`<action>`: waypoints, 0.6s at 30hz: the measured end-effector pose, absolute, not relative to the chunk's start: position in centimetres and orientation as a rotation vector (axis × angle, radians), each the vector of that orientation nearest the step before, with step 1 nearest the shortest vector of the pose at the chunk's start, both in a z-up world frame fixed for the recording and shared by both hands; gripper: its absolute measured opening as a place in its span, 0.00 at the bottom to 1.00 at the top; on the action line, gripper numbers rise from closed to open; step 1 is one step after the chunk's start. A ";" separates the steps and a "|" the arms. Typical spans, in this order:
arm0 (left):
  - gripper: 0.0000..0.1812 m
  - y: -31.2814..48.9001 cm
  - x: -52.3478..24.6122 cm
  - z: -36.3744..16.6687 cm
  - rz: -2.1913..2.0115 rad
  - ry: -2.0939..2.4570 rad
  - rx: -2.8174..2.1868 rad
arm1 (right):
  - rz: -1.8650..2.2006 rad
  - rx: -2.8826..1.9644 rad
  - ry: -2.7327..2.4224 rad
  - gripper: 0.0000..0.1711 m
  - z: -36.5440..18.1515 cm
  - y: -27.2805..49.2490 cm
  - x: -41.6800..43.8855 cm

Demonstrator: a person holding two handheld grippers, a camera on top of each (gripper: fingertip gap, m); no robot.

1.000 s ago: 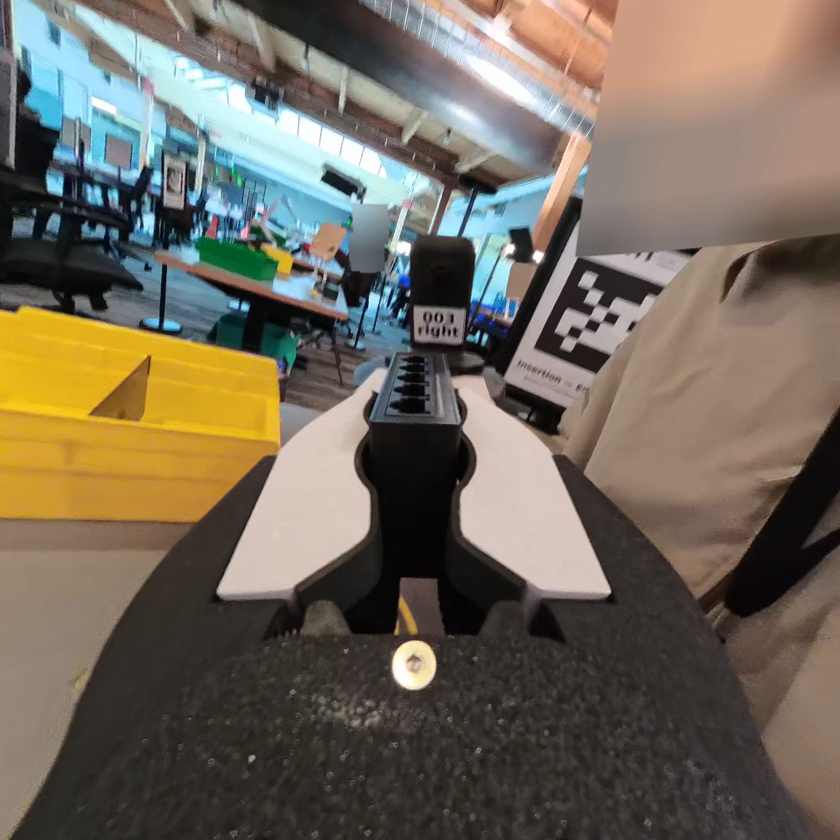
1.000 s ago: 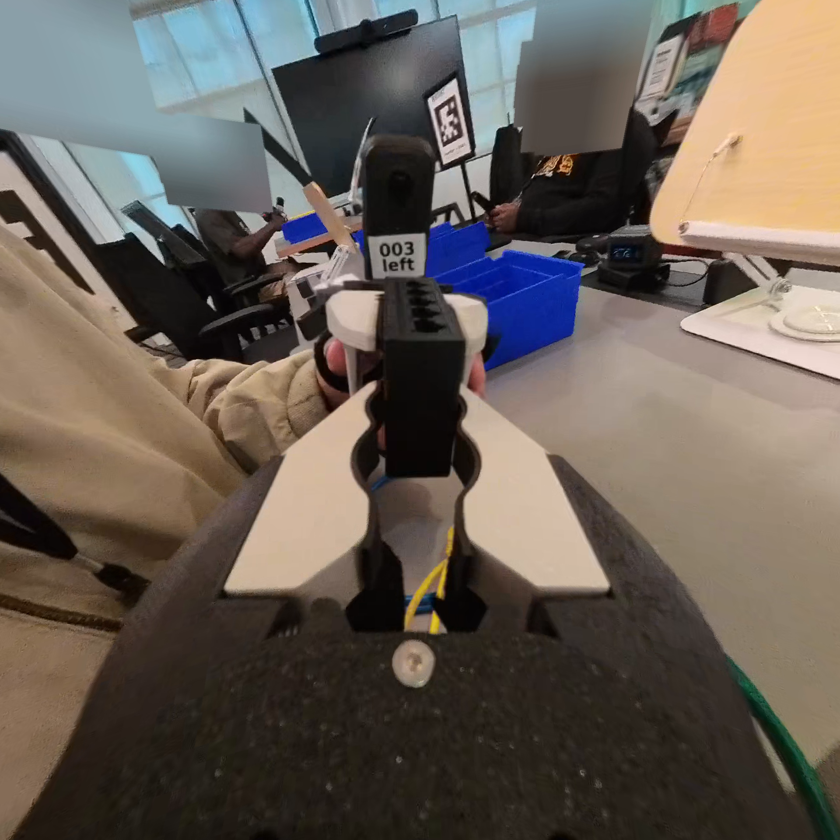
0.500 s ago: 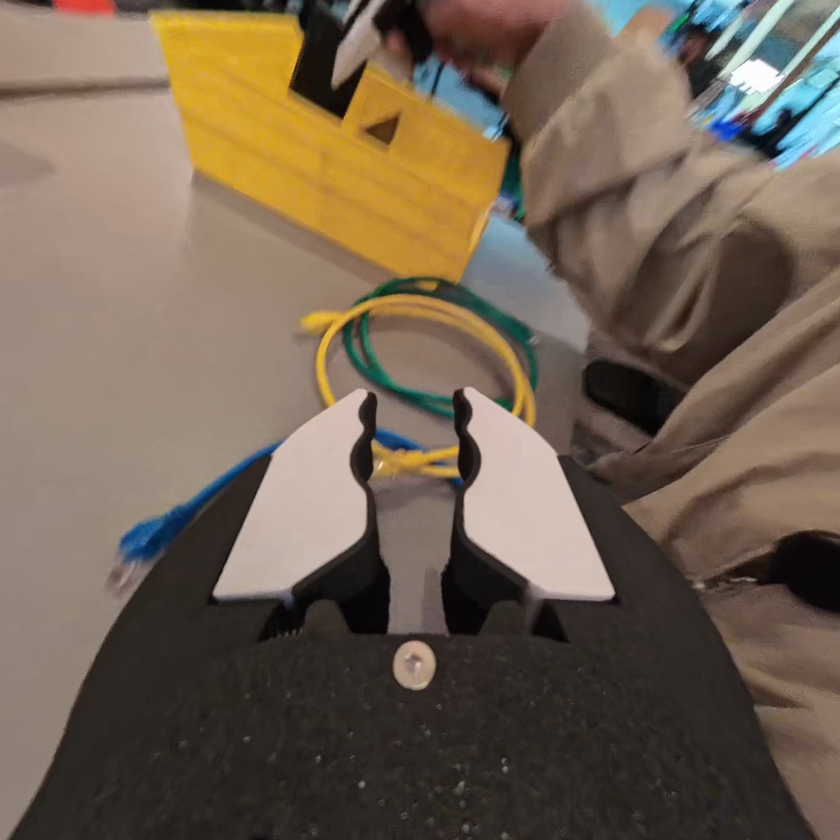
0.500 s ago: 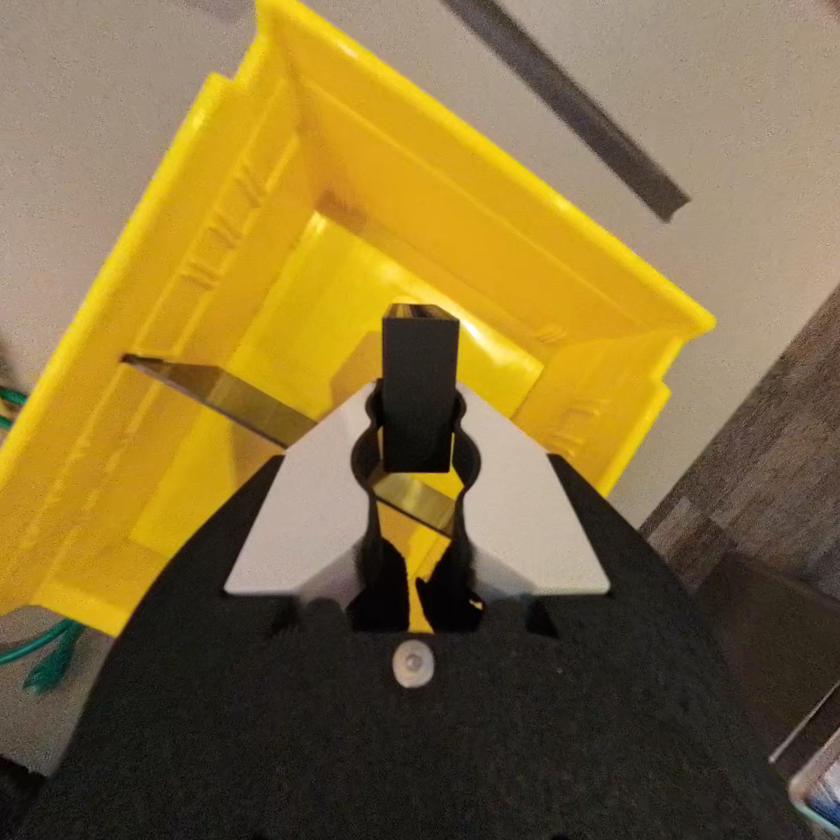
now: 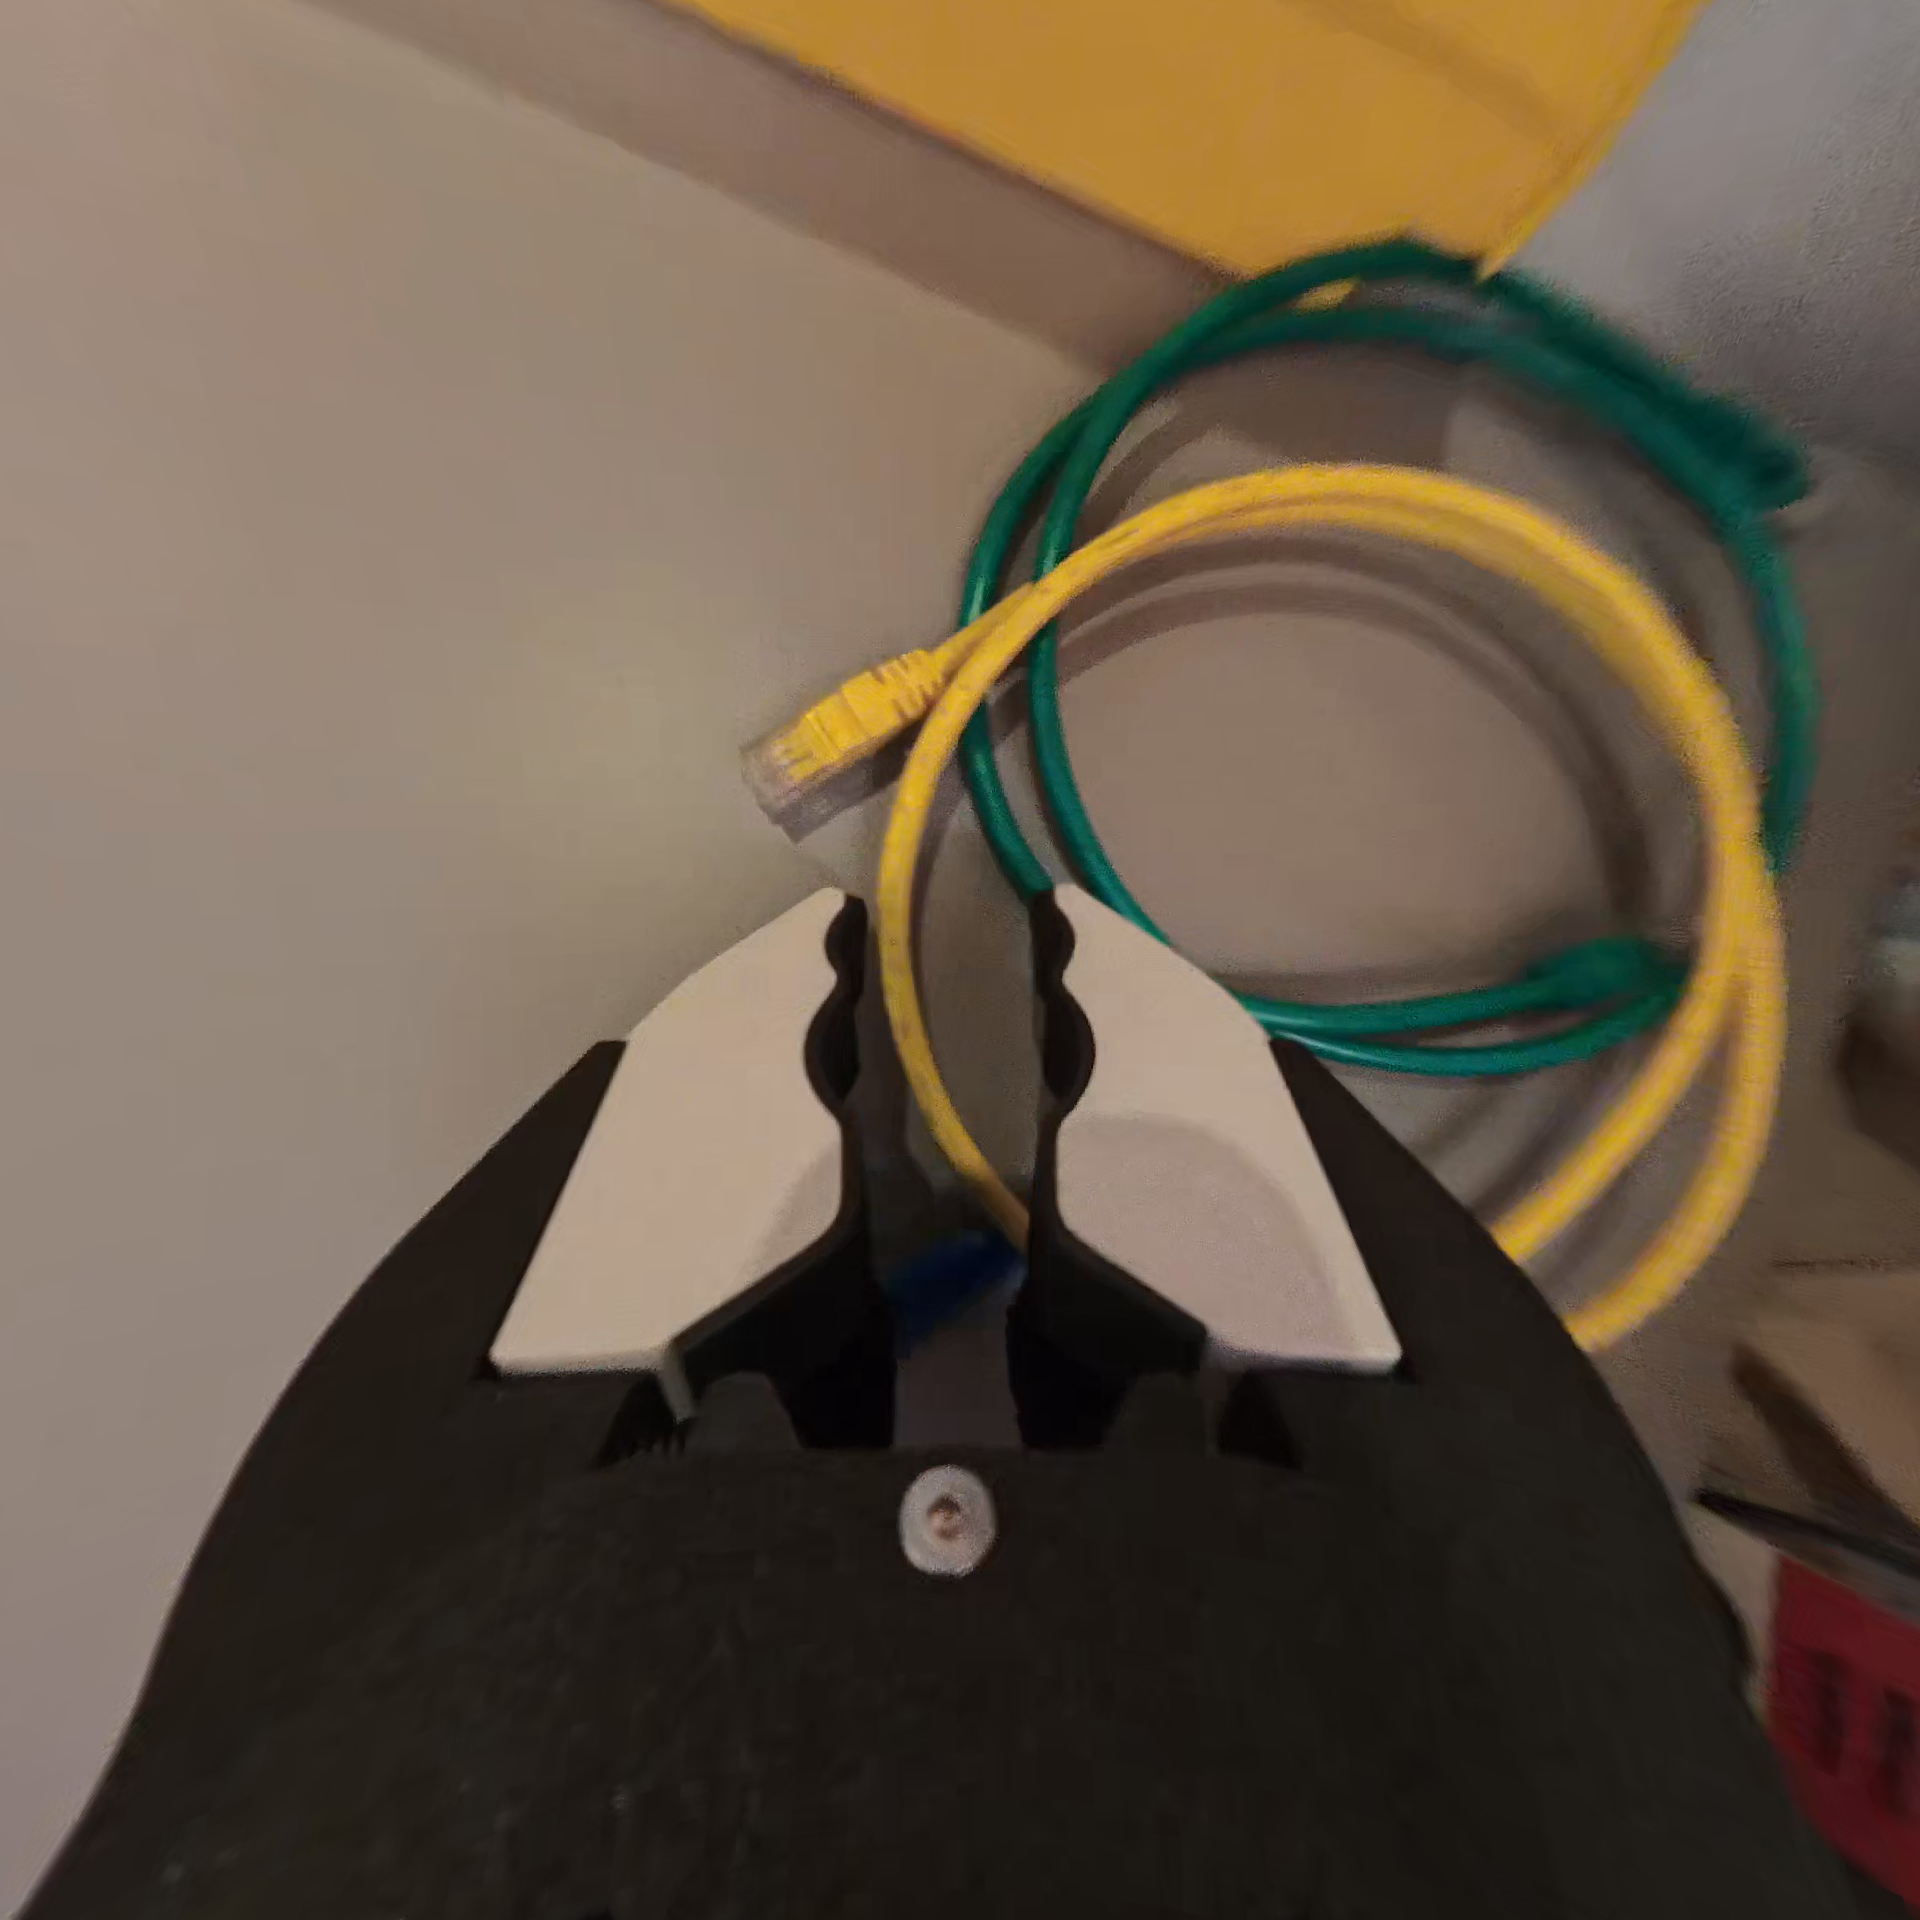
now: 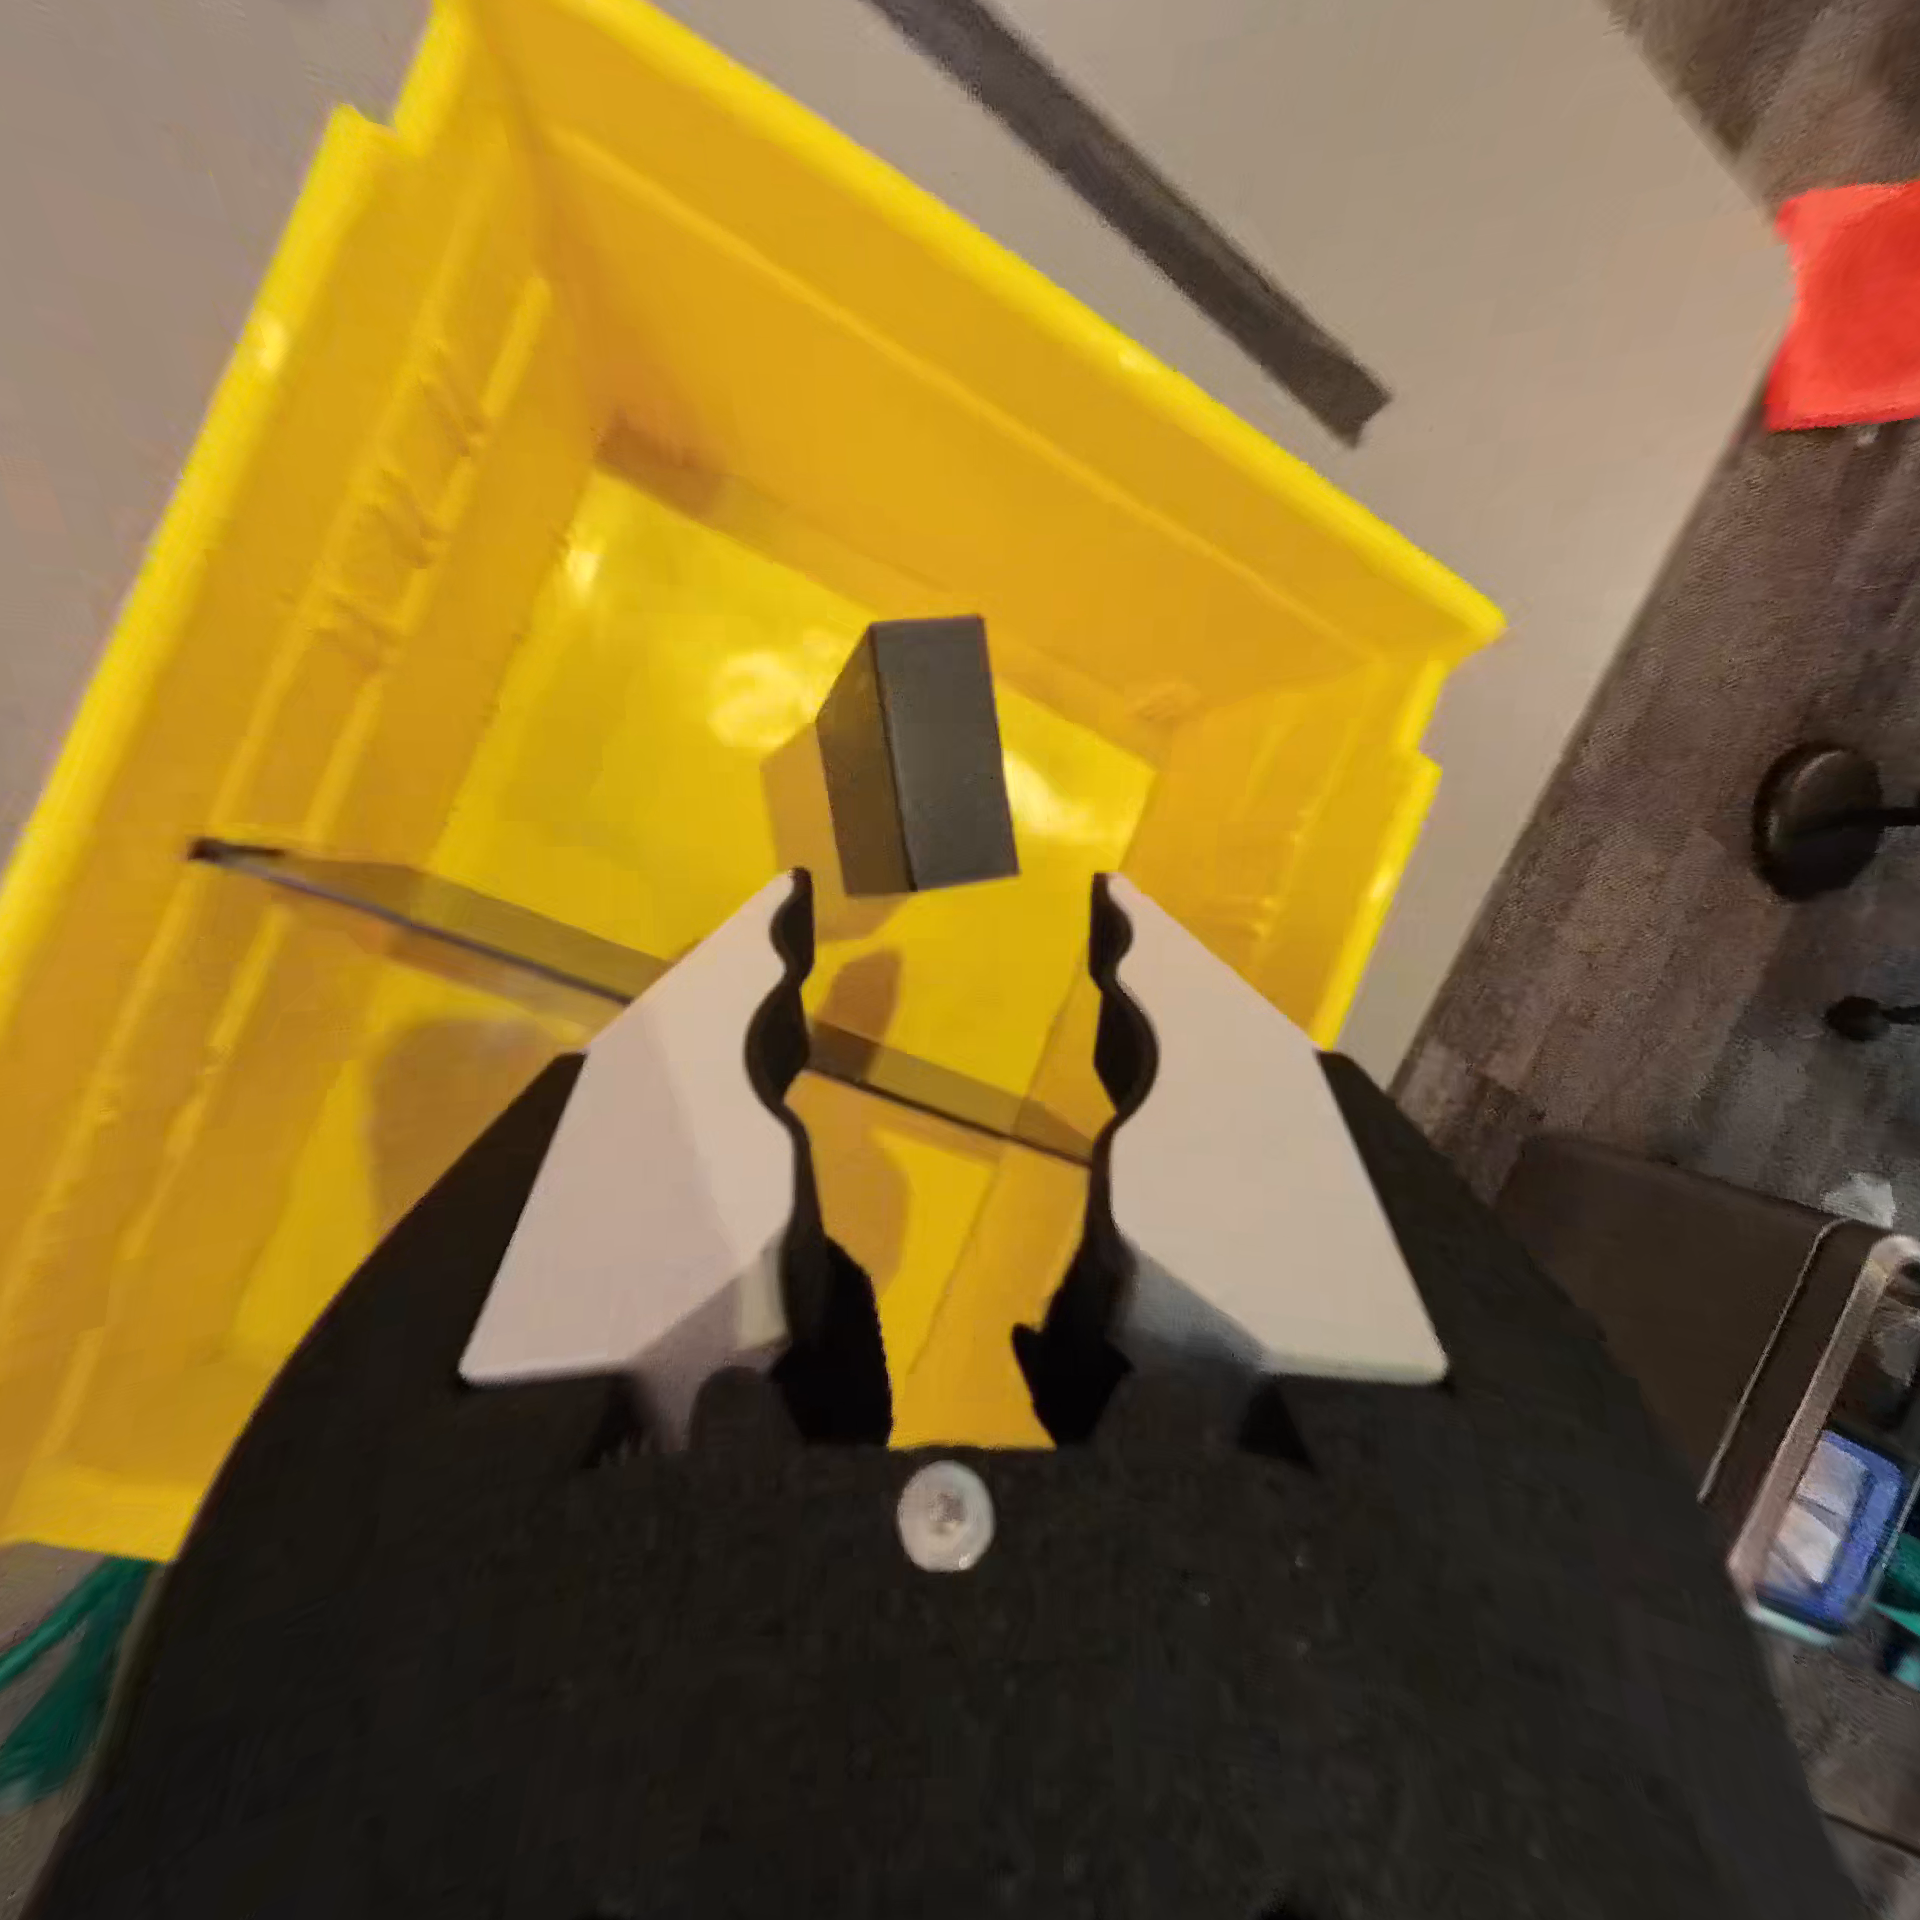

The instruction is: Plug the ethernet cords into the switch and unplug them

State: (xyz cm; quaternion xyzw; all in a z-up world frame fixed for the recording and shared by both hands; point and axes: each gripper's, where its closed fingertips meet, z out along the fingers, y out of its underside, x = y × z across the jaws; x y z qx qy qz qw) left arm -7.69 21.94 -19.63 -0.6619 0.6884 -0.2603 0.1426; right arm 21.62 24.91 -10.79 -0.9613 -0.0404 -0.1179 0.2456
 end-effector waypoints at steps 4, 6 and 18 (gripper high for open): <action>0.03 22.5 -6.7 -20.2 -0.693 2.044 -1.872 | -0.252 -2.310 -0.014 0.29 -5.6 20.4 16.5; 0.03 23.6 -7.1 -18.9 -0.655 2.016 -1.808 | -0.158 -2.218 -0.016 0.27 -5.5 17.6 12.5; 0.03 37.0 -22.1 -3.2 -0.537 1.533 -1.785 | -0.038 -2.135 -0.308 0.20 -12.0 12.9 -5.3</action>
